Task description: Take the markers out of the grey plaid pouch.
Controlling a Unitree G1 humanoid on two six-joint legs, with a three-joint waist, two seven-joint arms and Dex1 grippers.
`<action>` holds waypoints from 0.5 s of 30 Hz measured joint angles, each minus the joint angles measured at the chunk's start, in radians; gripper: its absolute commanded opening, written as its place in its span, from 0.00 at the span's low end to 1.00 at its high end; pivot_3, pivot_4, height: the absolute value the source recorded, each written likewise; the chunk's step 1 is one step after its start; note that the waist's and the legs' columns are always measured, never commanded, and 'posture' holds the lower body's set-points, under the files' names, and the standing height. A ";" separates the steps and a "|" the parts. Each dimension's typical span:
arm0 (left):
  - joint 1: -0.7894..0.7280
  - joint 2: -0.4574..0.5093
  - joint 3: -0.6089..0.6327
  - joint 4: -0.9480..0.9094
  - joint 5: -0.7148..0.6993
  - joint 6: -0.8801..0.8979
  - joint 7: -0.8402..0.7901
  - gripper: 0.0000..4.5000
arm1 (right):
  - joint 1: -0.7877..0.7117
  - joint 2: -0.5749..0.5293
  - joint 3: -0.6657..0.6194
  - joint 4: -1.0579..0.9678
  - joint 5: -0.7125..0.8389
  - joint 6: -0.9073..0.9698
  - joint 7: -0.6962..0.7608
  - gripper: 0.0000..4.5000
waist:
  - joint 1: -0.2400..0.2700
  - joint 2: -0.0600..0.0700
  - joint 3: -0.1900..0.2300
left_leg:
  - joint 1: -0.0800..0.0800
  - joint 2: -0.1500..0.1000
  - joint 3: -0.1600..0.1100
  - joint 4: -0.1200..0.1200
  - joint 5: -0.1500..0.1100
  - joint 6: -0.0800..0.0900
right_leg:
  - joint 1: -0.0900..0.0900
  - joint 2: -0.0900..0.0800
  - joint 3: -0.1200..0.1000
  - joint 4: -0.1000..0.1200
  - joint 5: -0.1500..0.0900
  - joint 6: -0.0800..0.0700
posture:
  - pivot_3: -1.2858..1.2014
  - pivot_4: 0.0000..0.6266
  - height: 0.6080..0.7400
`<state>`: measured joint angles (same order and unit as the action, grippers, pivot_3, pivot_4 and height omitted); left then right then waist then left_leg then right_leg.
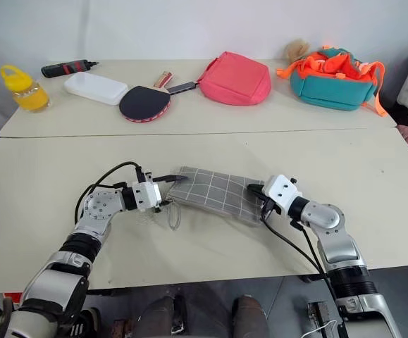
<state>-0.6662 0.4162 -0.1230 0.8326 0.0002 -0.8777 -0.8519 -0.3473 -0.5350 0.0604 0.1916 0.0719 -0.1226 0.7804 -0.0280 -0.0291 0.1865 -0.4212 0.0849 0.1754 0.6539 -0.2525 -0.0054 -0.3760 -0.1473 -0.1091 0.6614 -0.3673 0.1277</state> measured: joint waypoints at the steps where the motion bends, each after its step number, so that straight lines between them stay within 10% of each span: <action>1: -0.002 0.001 0.003 0.000 -0.003 -0.003 0.000 0.18 | 0.000 0.000 0.000 0.000 0.000 0.000 0.000 0.00 | 0.000 0.000 0.000 | 0.000 0.000 0.000 0.000 0.000 0.000 | 0.000 0.000 0.000 0.000 0.000 0.000 | 0.52 0.24 1.00; 4: -0.007 0.005 0.006 -0.005 -0.012 -0.007 -0.001 0.00 | -0.001 0.000 0.000 0.000 0.003 0.000 0.003 0.00 | 0.000 0.000 0.000 | 0.000 0.000 0.000 0.000 0.000 0.000 | 0.000 0.000 0.000 0.000 0.000 0.000 | 0.52 0.24 1.00; 10: 0.009 0.014 0.006 -0.034 -0.018 0.002 0.004 0.00 | -0.024 0.000 -0.005 -0.026 0.062 0.049 0.025 0.00 | -0.001 0.000 0.000 | 0.000 0.000 -0.001 0.000 0.000 0.000 | 0.000 0.000 0.000 0.000 0.000 0.000 | 0.52 0.24 1.00; 15: 0.051 0.021 0.010 -0.116 -0.014 0.096 0.057 0.00 | -0.092 -0.002 -0.019 -0.191 0.182 0.175 0.082 0.30 | -0.001 0.000 0.000 | 0.000 0.000 -0.003 0.000 0.000 0.000 | -0.001 0.000 0.000 0.001 0.000 0.000 | 0.52 0.24 1.00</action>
<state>-0.6154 0.4376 -0.1130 0.7162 -0.0138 -0.7816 -0.7947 -0.4393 -0.5369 0.0411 0.0005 0.2542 0.0528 0.8621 -0.0289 -0.0289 0.1866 -0.4212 0.0852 0.1721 0.6537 -0.2525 -0.0054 -0.3767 -0.1473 -0.1087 0.6624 -0.3673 0.1277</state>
